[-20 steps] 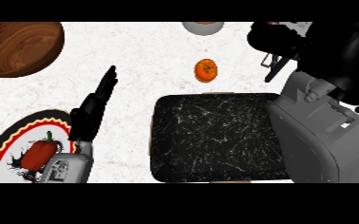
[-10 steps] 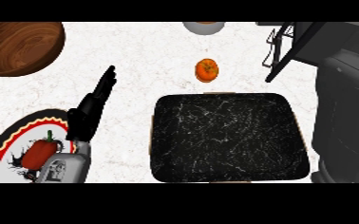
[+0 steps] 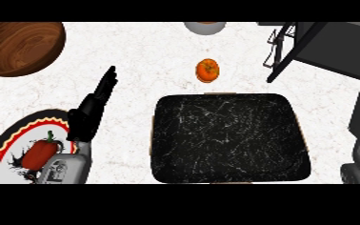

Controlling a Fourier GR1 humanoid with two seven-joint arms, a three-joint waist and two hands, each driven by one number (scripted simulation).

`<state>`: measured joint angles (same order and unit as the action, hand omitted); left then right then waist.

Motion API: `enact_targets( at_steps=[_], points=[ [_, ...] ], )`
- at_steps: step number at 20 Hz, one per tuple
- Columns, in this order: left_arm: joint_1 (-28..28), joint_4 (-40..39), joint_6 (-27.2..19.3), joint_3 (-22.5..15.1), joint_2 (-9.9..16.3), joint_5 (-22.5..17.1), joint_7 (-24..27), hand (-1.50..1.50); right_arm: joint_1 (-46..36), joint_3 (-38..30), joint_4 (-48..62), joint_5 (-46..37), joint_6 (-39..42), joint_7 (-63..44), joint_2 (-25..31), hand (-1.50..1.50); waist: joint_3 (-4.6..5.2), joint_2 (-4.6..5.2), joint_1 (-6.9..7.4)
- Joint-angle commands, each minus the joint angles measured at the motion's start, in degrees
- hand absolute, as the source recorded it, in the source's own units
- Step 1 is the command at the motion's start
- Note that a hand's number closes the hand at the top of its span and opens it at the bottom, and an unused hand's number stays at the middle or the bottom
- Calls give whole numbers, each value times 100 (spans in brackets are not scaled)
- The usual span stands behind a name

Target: Pick the can from the tray and place it in the tiered shelf

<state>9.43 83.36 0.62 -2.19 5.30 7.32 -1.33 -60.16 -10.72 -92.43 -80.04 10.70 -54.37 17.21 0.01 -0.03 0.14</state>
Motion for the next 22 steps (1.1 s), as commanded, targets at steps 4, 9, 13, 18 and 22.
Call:
enact_targets(
  at_steps=[4, 9, 13, 18, 22],
  points=[
    [68, -90, -136, -122, -169, 176, 17, 0, 161, -256, 934, 24, -670, 552, 572, 150, -1, 12, 21],
    [252, -266, -79, 70, -76, 96, 6, 0, 69, -10, 1376, -9, -841, 1087, 811, 150, 1, 11, 8],
    [117, 28, 66, 138, 68, 18, -74, 0, 316, -260, 2128, 14, -2089, 1258, 736, 150, -1, 19, 44],
    [-64, 104, 23, -50, -86, 87, 18, 0, 243, -1038, 2169, 984, -3259, 1704, 750, 150, -9, 34, 77],
    [263, 114, 184, 102, 37, -48, -343, 0, 239, -1039, 2620, 1325, -3555, 2111, 779, 150, -3, 18, 39]
  ],
)
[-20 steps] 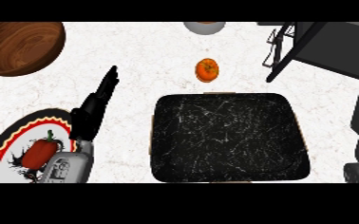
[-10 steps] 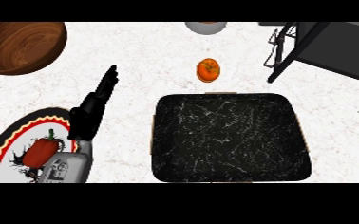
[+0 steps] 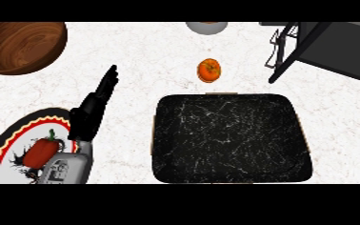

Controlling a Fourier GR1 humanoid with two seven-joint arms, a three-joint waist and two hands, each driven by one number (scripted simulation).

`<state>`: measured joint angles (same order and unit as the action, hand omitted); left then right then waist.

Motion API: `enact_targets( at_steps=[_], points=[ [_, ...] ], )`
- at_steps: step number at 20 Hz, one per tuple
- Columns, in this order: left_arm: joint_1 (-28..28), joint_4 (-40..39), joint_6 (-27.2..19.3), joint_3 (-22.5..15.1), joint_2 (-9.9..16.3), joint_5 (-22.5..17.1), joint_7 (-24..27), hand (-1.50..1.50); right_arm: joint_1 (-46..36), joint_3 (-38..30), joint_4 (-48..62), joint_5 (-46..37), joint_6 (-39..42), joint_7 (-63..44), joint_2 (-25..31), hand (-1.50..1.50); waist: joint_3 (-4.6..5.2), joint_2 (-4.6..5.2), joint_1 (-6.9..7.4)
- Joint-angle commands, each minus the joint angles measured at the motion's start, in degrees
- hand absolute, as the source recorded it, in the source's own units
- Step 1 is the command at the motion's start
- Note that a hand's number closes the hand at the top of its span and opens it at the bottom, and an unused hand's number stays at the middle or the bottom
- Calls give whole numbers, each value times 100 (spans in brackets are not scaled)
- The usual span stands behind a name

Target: Pick the can from the tray and place it in the tiered shelf

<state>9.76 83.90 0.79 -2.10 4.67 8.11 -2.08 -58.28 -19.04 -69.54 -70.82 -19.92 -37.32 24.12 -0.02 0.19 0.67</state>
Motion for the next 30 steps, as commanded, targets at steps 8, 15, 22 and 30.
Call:
enact_targets(
  at_steps=[8, 15, 22, 30],
  points=[
    [84, -157, 4, 158, 22, -12, 99, 0, 378, -388, 675, 1187, -841, 1208, 449, 150, 1, -16, -44],
    [76, -55, 0, 43, -52, 41, 6, 0, 446, -362, 1411, -394, -936, -484, 698, -150, 2, -8, -13],
    [-126, -91, 57, 108, 15, 29, 208, 0, 739, -529, 331, 486, -929, -433, 583, -150, 1, -21, -50],
    [-274, -162, 83, -36, -84, 120, 367, 0, 615, -607, -212, 1505, -263, -263, 800, -150, 3, -25, -70]
  ],
)
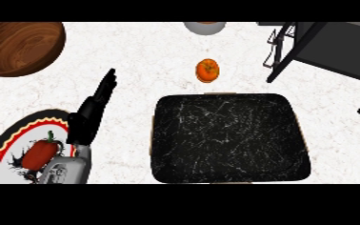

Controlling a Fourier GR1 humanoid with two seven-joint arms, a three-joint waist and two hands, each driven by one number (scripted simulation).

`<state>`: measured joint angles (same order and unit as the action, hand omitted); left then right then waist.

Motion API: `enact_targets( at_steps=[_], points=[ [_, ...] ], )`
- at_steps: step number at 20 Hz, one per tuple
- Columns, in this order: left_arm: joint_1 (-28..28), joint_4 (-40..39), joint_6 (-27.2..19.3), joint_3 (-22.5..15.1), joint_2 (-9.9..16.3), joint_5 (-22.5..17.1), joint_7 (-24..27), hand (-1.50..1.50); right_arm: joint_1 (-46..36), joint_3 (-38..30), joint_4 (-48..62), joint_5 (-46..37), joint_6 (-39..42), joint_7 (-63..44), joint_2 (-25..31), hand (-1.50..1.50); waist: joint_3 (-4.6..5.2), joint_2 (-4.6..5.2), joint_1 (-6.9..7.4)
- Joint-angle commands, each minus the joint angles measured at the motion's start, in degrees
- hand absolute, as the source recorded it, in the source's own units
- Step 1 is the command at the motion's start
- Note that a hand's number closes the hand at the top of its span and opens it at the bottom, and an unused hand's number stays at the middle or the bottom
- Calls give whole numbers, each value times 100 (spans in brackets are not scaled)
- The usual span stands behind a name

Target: Pick the can from the tray and place it in the tiered shelf

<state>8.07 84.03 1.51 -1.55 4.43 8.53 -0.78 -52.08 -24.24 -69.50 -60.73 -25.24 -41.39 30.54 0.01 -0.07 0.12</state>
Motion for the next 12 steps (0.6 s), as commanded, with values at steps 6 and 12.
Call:
enact_targets(
  at_steps=[6, 12],
  points=[
    [78, -10, 35, 33, -1, -20, -70, 0, -311, -406, -613, 717, -303, -56, 265, -150, -1, -2, 0],
    [164, -221, -123, 16, -109, 95, 70, 0, -310, -776, -1509, 423, -87, -1067, 714, -150, 4, -16, -67]
  ],
)
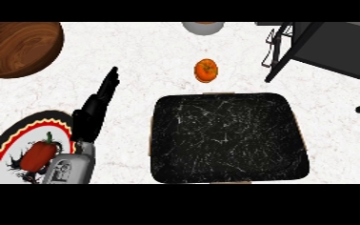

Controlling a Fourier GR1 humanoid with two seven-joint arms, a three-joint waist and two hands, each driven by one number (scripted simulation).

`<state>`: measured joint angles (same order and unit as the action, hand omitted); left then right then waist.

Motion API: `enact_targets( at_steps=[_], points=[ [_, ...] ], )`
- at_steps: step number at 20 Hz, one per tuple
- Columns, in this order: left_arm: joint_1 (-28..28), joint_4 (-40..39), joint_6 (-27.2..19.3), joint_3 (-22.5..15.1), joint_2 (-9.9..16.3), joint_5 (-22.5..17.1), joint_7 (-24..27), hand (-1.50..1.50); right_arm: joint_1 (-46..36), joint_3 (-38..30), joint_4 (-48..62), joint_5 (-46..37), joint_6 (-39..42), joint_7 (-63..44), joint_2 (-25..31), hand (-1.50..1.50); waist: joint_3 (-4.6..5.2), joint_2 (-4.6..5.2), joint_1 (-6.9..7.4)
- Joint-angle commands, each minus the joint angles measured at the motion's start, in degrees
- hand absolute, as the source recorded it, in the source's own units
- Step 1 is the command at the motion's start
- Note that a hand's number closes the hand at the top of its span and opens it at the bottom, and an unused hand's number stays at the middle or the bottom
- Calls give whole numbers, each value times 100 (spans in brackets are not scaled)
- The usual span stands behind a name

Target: Pick the can from the tray and place it in the tiered shelf

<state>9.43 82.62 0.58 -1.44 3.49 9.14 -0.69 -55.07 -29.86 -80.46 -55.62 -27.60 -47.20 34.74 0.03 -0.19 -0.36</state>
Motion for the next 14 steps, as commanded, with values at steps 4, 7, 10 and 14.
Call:
enact_targets(
  at_steps=[4, 7, 10, 14],
  points=[
    [-357, 296, 44, -35, 29, -22, -99, 0, 238, -784, -1184, 306, 1289, -1180, 874, -150, 1, -47, -84],
    [-155, 202, -39, 98, 62, -25, -172, 0, 922, -1407, -1584, 806, 2042, -1423, 1045, -150, -5, -60, -212],
    [-106, 148, 78, 394, 311, -190, -230, 0, 1654, -1940, -2446, 1435, 2831, -1533, 958, -150, -9, -95, -381],
    [-329, 318, 14, 129, 154, -30, -175, 0, 2295, -2712, -3104, 2042, 3884, -1633, 1272, -150, -8, -76, -302]
  ],
)
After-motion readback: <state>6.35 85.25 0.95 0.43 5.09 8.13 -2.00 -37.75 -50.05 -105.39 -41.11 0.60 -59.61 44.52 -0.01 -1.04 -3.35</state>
